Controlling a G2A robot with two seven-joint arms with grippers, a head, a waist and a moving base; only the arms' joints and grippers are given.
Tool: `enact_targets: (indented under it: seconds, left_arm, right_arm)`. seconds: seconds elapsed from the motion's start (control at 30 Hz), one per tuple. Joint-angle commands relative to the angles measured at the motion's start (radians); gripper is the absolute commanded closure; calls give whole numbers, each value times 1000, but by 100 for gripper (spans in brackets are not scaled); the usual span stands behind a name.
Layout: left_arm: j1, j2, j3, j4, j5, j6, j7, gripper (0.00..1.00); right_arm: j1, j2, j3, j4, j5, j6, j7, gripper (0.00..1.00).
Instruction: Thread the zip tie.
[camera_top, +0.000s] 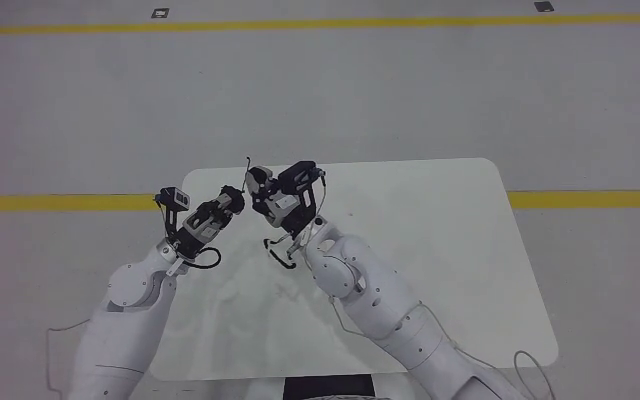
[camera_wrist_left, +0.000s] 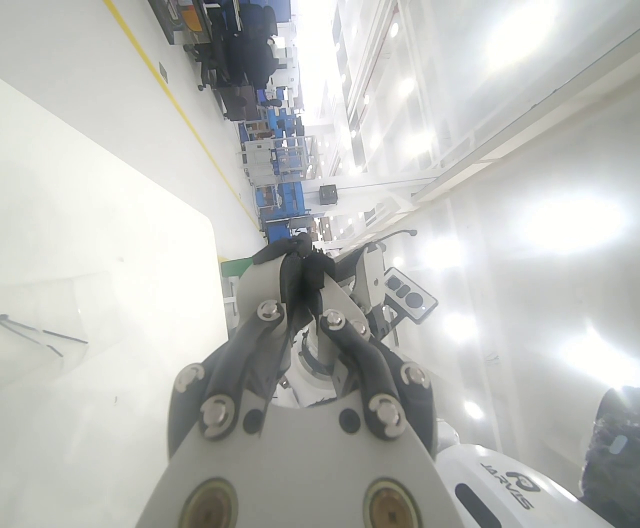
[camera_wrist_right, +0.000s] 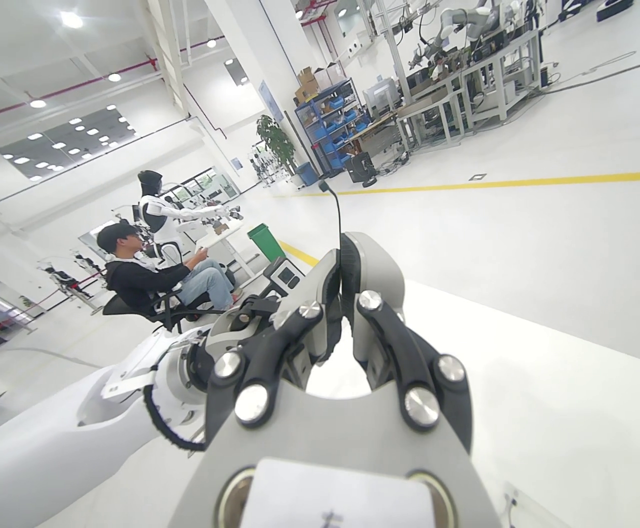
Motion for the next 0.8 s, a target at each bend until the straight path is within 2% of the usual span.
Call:
enact_targets:
  seconds: [0.0,0.37,0.77]
  left_arm:
    - [0,0,0,0,0,0,0,100]
    - [0,0,0,0,0,0,0,100]
    - [0,0,0,0,0,0,0,100]
  right_arm:
    - [3,-2,-2,5,-4,2,-1,100]
    - [16,-7,-3,23,-31,16,-2,100]
    - [6,-4,16,10,-36,-2,13,100]
